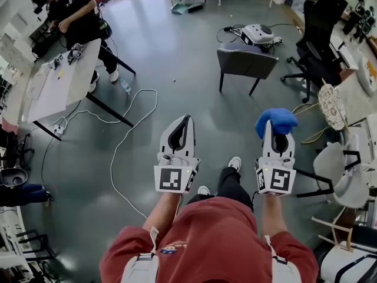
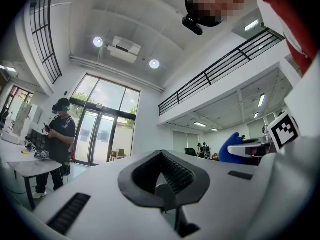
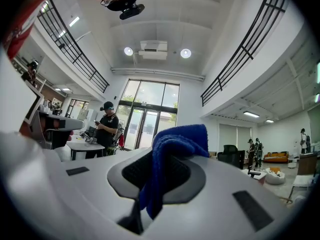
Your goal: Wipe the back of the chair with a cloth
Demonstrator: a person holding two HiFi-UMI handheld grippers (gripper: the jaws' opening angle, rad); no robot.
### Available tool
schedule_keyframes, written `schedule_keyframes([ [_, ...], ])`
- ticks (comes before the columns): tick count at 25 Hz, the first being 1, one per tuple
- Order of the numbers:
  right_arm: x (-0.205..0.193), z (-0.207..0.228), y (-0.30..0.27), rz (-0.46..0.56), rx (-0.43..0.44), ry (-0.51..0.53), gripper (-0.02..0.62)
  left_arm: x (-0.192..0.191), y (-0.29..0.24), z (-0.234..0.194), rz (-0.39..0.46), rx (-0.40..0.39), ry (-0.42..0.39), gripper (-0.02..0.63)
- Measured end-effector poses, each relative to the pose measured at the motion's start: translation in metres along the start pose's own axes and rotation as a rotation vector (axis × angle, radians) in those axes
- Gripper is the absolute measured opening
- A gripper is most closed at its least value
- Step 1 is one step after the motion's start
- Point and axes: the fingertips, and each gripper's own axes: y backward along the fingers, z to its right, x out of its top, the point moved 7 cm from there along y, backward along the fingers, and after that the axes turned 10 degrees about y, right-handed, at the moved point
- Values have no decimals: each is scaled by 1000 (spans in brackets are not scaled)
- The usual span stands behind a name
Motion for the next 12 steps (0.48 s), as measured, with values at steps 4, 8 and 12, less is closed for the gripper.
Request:
schedule_keyframes([
  [4,-14,21,-22,-8,-5,-22,61,-9,-33,9,-7,-6,-1,14],
  [8,-29,53,-51,11,2,-29,61,-21,-77,21,-15,-19,-10,14],
  [12,-51,89,-86,8,-11,-72,61,-32,-129,32,-25,-17,-18,14],
])
